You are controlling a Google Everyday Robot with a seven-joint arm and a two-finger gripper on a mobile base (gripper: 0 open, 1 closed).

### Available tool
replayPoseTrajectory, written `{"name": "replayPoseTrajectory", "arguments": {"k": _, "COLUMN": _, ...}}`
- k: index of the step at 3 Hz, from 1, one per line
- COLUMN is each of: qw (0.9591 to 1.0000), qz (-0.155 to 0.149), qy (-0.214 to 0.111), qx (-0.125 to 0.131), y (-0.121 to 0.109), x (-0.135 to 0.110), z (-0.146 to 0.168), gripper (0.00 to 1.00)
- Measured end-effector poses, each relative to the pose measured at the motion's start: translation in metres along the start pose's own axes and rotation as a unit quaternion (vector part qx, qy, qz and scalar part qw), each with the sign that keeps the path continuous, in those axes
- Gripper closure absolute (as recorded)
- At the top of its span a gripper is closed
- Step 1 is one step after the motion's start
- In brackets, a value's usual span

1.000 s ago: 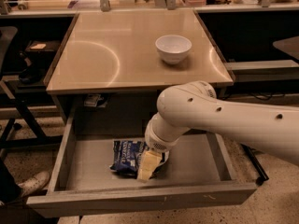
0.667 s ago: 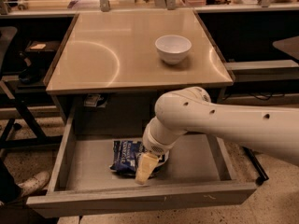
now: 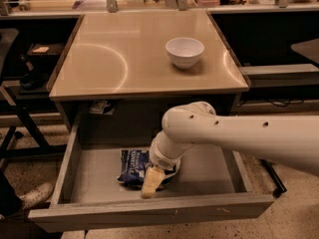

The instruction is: Pick blue chip bag from top drawer and place on counter

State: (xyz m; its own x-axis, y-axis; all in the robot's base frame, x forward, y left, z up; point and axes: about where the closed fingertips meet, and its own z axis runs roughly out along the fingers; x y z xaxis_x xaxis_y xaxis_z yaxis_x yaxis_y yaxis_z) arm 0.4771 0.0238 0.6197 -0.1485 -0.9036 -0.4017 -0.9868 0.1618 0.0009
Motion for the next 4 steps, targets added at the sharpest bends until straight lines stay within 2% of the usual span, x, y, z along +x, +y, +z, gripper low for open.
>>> {"name": "replayPoseTrajectory", "arguments": {"k": 2, "qw": 0.9999, "qz": 0.003, "qy": -0.006, "qx": -0.014, "y": -0.0007, "x": 0.0004, "z": 0.0205, "gripper": 0.0}}
{"name": "replayPoseTrajectory", "arguments": {"k": 3, "qw": 0.9999, "qz": 0.003, "qy": -0.006, "qx": -0.014, "y": -0.0007, "x": 0.0004, "z": 0.0207, "gripper": 0.18}}
{"name": "replayPoseTrajectory", "arguments": {"k": 4, "qw": 0.9999, "qz": 0.003, "qy": -0.006, "qx": -0.014, "y": -0.0007, "x": 0.0004, "z": 0.0207, "gripper": 0.42}}
